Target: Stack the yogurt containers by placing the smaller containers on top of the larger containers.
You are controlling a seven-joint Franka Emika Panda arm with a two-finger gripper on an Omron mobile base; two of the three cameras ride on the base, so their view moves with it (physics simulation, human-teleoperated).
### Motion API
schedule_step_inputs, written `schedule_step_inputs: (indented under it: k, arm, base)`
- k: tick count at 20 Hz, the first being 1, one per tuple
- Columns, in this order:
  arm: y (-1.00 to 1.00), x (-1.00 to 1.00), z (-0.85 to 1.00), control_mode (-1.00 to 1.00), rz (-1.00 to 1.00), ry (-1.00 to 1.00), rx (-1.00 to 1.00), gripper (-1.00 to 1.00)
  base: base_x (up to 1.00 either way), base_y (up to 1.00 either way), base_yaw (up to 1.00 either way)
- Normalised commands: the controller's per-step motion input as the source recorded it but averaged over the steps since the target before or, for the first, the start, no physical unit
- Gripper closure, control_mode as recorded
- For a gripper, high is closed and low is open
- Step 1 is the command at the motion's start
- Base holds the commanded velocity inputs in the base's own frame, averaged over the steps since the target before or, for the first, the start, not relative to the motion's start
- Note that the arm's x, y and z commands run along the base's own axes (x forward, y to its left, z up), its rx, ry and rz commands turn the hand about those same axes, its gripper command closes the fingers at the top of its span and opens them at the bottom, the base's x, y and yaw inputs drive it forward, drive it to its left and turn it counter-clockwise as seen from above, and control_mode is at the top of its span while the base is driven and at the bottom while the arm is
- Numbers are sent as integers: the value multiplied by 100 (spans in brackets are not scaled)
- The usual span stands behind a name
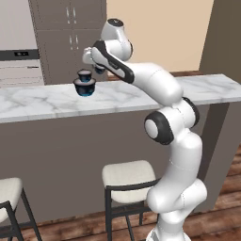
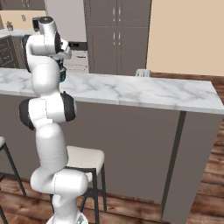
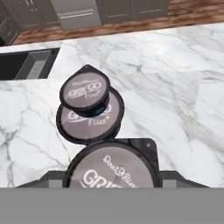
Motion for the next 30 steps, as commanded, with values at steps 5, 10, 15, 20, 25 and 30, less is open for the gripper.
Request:
schedule_step_inputs:
  k: [5,10,15,20,25,30]
  arm:
    - [11,39,0,-100,5,0,4,100]
    - [7,35,0,-100,5,3,2,100]
    - [2,27,0,-100,5,10,0,100]
    - [5,24,7,-100,6,15,0,100]
    - [15,23,31,-100,5,13,0,100]
    - [12,5,51,-100,4,8,0,100]
  base:
    - [0,0,0]
    - [0,0,0]
    - [0,0,0]
    - [0,0,0]
    - [0,0,0]
    - [0,0,0]
